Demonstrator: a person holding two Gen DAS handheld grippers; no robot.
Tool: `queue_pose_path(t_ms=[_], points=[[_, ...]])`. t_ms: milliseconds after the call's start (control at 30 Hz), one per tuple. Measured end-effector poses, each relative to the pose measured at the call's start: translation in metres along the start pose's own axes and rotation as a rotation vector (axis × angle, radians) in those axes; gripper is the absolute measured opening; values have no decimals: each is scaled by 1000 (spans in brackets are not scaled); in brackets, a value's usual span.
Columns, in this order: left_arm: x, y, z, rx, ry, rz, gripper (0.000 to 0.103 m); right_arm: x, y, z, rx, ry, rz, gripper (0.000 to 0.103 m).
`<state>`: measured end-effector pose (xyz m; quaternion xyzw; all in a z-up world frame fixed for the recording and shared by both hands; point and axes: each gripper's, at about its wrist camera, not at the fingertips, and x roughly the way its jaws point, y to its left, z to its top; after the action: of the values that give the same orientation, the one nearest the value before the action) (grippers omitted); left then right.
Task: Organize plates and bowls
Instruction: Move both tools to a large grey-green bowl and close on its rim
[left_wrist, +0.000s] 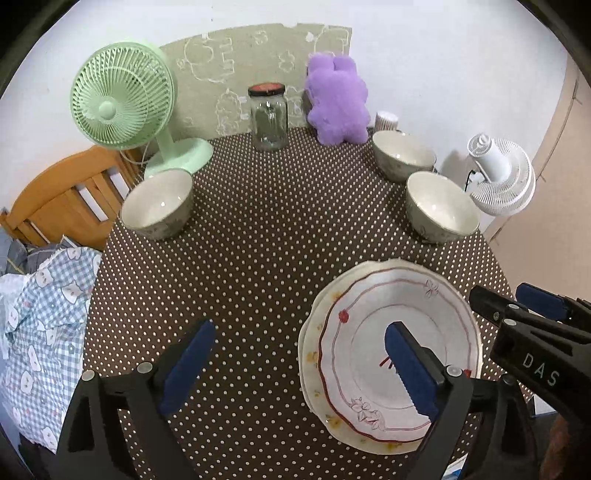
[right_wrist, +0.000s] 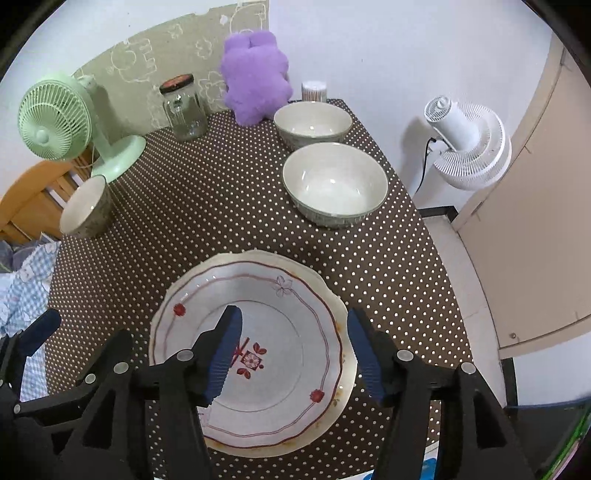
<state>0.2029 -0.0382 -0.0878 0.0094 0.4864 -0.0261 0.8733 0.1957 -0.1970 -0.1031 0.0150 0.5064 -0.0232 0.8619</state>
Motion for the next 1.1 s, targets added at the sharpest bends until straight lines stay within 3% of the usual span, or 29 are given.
queue_pose_path(t_ms=[433,767,1100], points=[[12,-49,44,1,-60,16,95,9,-52,55,12,-46,56,63],[62,-104,88,-23,-26,45,91,56,-92,105,-35,-47,59,63],[116,-132,112,-14,23,56,88,103,-110,134,-42,-1,59,63]])
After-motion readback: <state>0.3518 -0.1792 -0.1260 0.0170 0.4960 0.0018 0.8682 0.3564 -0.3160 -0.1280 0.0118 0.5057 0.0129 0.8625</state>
